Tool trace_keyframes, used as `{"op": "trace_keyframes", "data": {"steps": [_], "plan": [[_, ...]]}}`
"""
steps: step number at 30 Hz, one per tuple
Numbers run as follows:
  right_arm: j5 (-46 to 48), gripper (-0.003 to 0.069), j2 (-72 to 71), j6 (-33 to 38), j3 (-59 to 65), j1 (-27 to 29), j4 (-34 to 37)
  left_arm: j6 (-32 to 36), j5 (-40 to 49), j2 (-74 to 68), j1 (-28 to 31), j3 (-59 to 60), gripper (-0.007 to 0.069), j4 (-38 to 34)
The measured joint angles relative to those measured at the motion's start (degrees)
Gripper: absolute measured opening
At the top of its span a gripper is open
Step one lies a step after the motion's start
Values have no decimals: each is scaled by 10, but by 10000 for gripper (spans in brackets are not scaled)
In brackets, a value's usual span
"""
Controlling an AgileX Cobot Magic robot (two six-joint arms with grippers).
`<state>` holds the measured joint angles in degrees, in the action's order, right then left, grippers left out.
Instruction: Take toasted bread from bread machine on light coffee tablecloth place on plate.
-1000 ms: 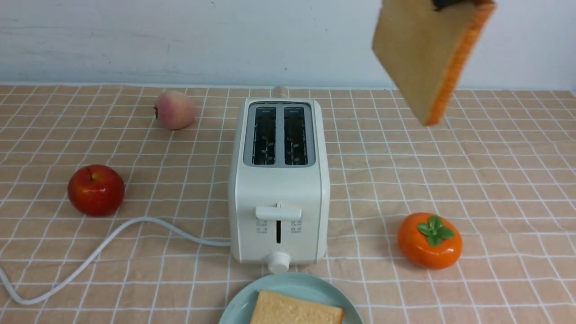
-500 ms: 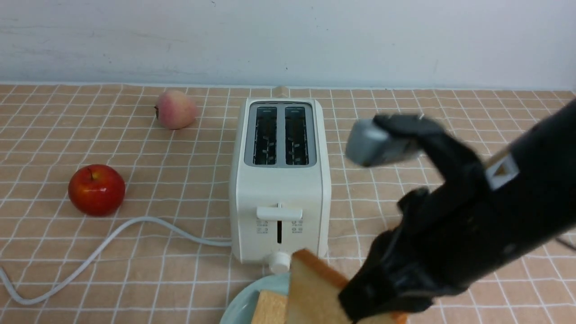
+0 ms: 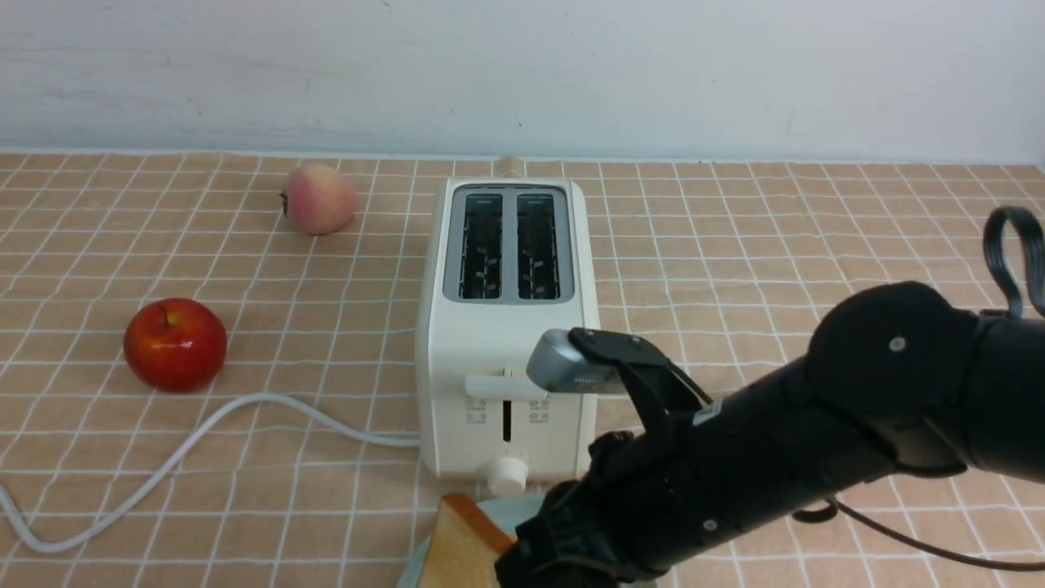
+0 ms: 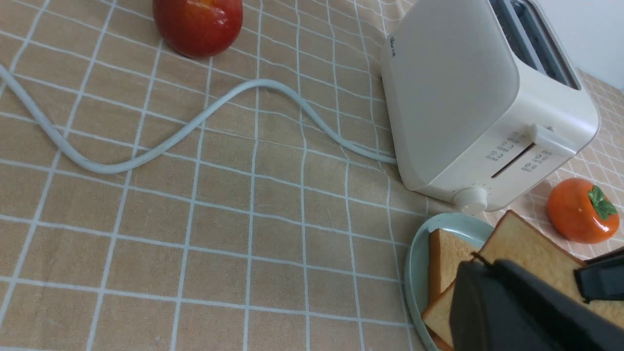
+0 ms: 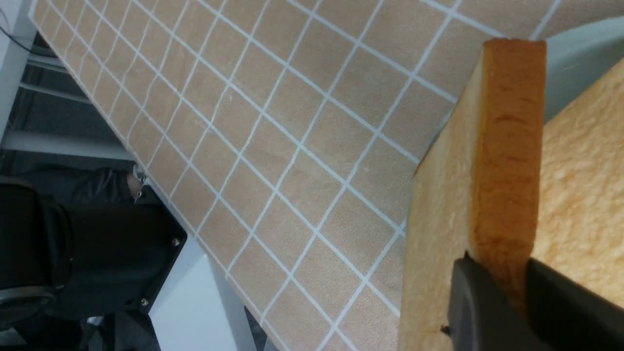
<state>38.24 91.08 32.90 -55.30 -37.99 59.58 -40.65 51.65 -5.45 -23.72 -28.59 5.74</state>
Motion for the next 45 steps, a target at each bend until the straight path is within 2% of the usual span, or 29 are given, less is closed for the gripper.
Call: {"op": "trace_keyframes", "data": {"steps": [6,11,15,17,21,23,26,29,30,31,32,33,34,36,37,38,39,41,45], "plan": [[-10,72,5,0,0,0,2,0,1,0,0,0,-14,-3],[-14,111,5,0,0,0,1,-1,1,0,0,0,-14,-3],[-50,245,5,-3,0,0,-47,-1,1,0,0,0,-14,-4],[-75,342,5,-10,0,0,-79,-1,1,0,0,0,-14,-4],[-90,487,0,-20,0,12,-144,-1,1,0,0,0,-14,-4],[-84,525,-18,-26,0,29,-174,-1,1,0,0,0,-14,-4],[-71,539,-55,-40,0,64,-206,-1,1,0,0,0,-14,-4],[-53,499,-139,-73,0,131,-233,-1,1,0,0,0,-14,5],[-46,465,-183,-80,0,164,-243,-1,1,0,0,0,-14,9],[-43,450,-190,-82,0,169,-245,-1,1,0,0,0,-14,10],[-30,382,-244,-85,0,208,-256,-1,-2,0,0,0,-14,13],[-30,382,-250,-85,0,213,-257,-1,-2,0,0,0,-14,13],[-12,272,-313,-86,0,255,-267,-1,-11,0,0,0,-14,19],[3,185,-369,-86,0,289,-278,-1,-24,0,0,0,-14,24],[12,108,-409,-86,0,312,-286,-1,-36,0,0,0,-14,29],[16,84,-415,-86,0,316,-290,-1,-38,0,0,0,-14,30],[27,18,-463,-86,1,343,-304,-1,-56,0,0,0,-14,37],[31,-15,-520,-88,13,368,-314,-1,-78,0,0,0,-14,48],[16,-17,-613,-110,71,383,-316,-1,-113,0,0,0,-14,61]]}}
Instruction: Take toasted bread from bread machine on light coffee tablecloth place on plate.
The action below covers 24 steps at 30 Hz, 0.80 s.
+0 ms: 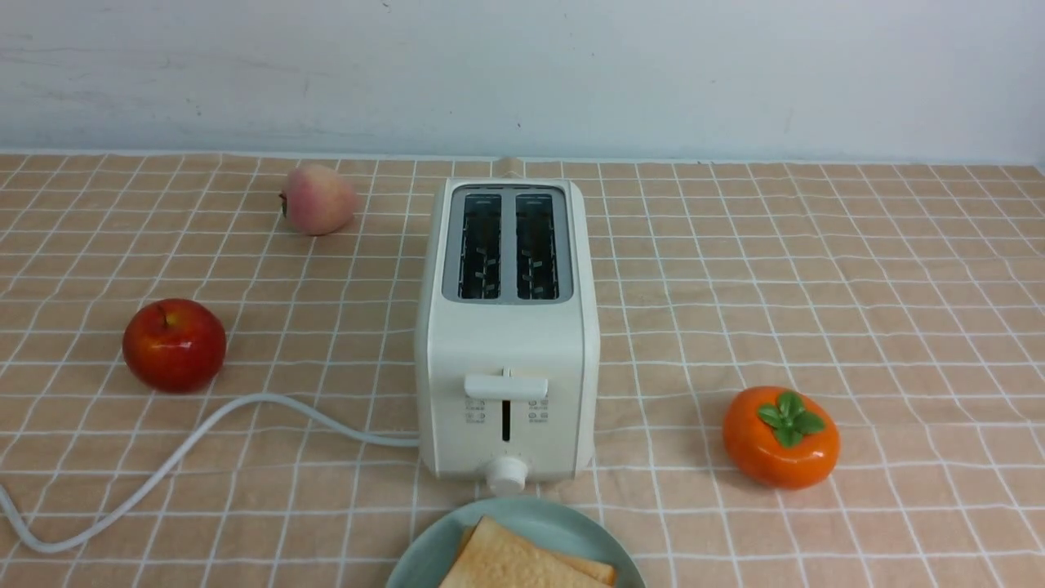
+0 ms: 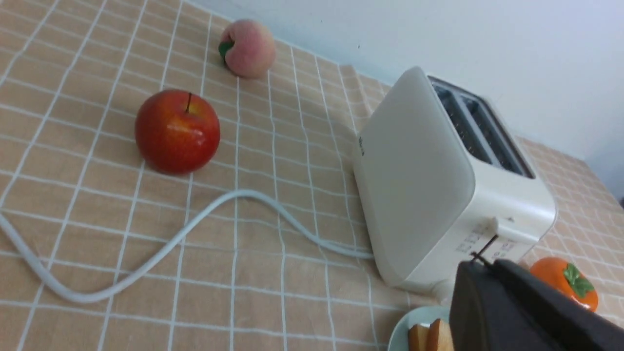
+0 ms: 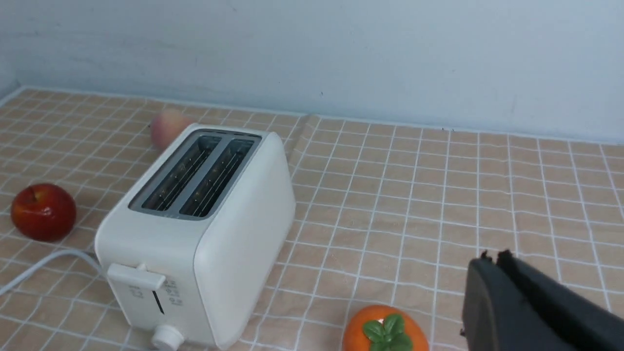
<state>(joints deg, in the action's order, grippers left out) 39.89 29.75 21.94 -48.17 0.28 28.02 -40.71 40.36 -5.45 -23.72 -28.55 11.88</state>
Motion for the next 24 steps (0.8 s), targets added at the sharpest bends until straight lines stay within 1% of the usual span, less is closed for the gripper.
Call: {"op": "trace_keyframes", "data": {"steps": [1,4,7,9,11,16,24], "plan": [[-2,-17,-8,-1,4,1,0,0,-1,0,0,0,-14,1],[-45,-17,-69,-5,87,1,1,1,-17,0,0,0,-14,2],[-73,-15,-87,-5,136,1,11,1,-18,0,0,0,-14,2],[-104,-13,-95,-5,192,1,30,1,-18,0,0,0,-14,5],[-118,-13,-95,-5,218,1,47,1,-19,0,0,0,-14,9],[-120,-10,-95,-5,251,1,70,1,-22,0,0,0,-13,13],[-100,-7,-95,-5,255,1,73,1,-23,0,0,1,-6,13]]}}
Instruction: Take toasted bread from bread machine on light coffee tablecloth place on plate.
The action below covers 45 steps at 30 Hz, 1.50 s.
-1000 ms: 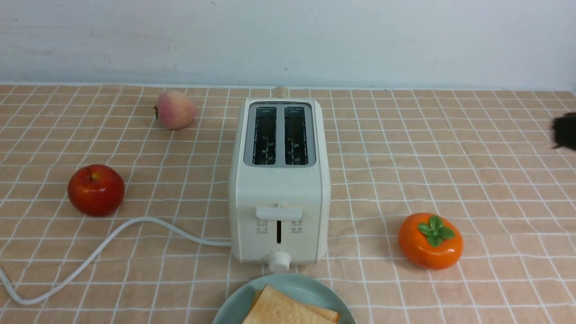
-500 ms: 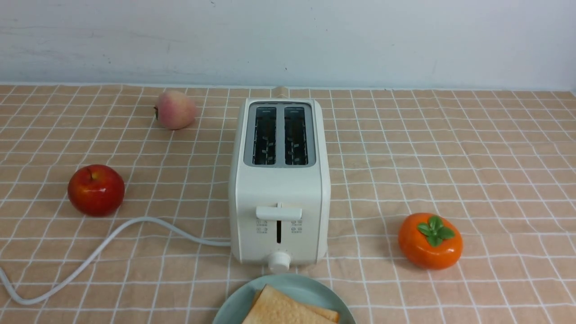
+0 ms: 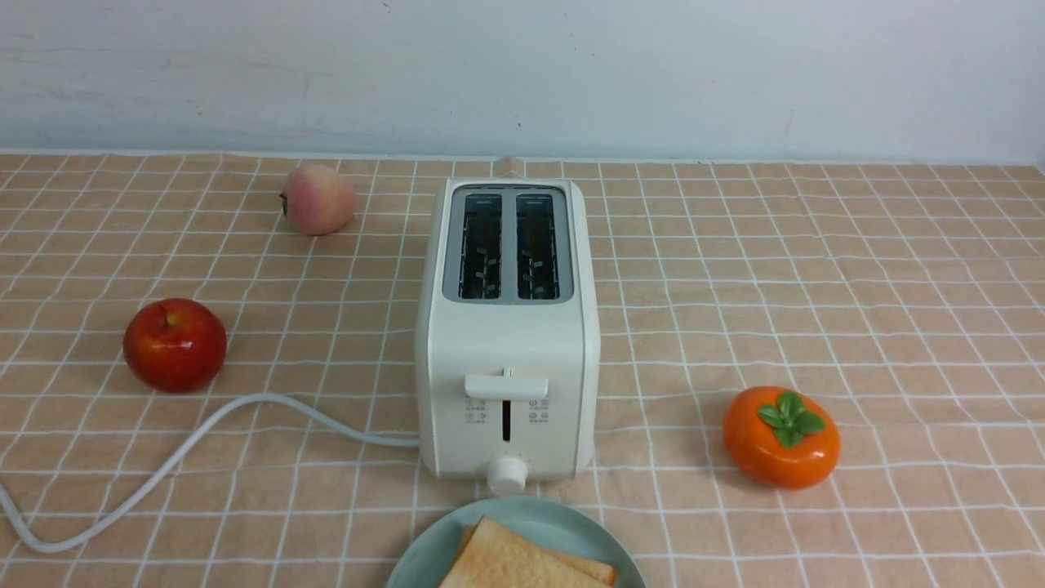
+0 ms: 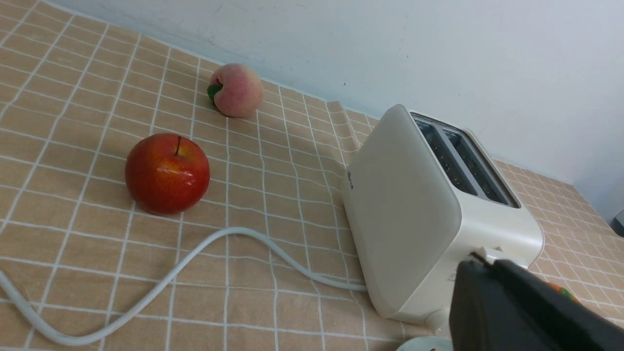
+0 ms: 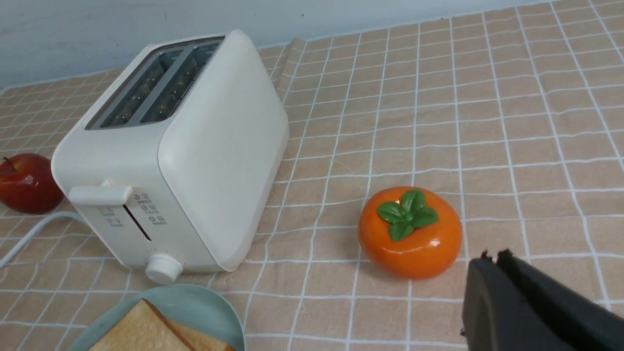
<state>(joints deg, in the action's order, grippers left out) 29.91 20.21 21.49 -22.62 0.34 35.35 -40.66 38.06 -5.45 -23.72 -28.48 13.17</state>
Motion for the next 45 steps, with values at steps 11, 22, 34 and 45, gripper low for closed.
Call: {"op": "trace_keyframes", "data": {"steps": [11,22,34,45], "plan": [[14,-1,0,0,0,0,0,0,5,0,0,0,1,0],[28,7,0,0,0,0,0,0,3,0,0,2,11,2],[28,23,0,0,0,0,0,166,-252,33,137,236,18,-117],[28,37,0,0,0,0,0,212,-161,60,196,303,26,-178]]}}
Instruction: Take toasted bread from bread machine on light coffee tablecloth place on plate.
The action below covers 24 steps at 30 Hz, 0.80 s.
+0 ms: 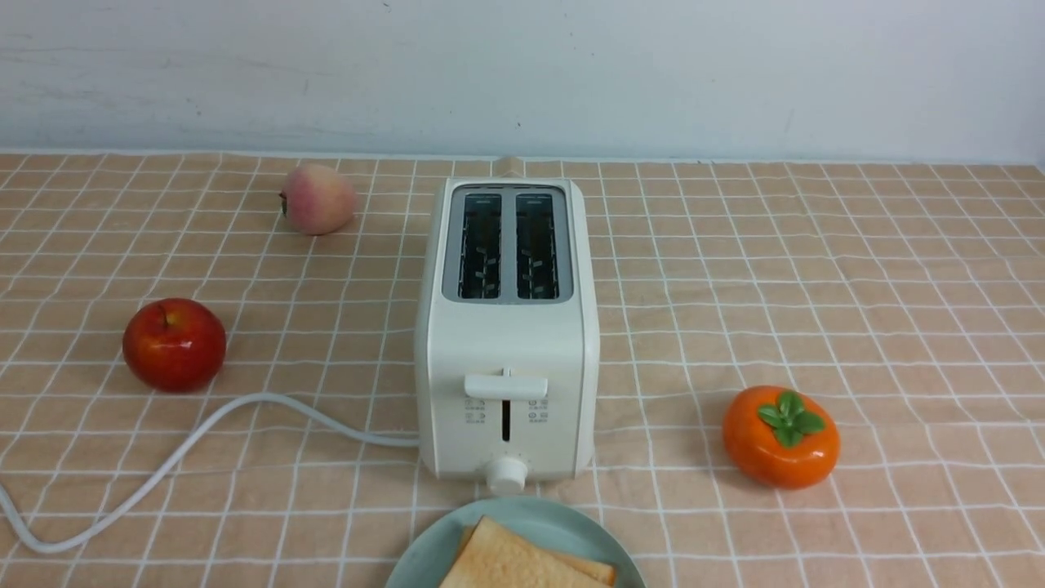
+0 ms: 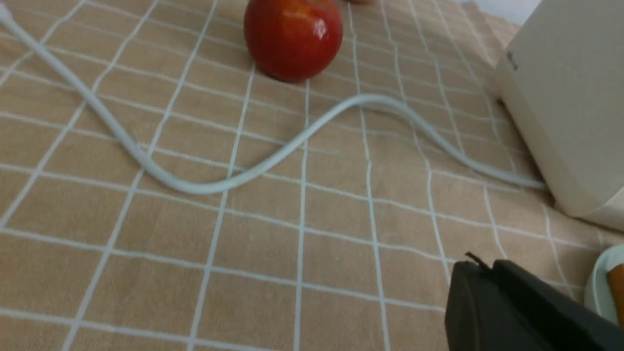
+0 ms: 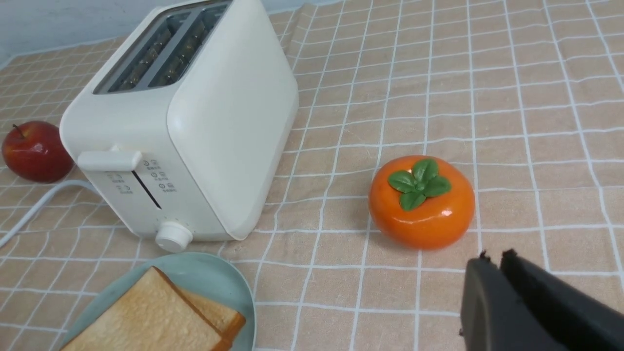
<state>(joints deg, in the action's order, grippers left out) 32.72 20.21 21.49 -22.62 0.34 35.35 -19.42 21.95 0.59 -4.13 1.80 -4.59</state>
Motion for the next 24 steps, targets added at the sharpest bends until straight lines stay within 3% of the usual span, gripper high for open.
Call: {"op": "trace_keyframes", "data": {"steps": [24], "plan": [[45,65,0,0,0,0,0,0,2,0,0,0,49,-11]]}}
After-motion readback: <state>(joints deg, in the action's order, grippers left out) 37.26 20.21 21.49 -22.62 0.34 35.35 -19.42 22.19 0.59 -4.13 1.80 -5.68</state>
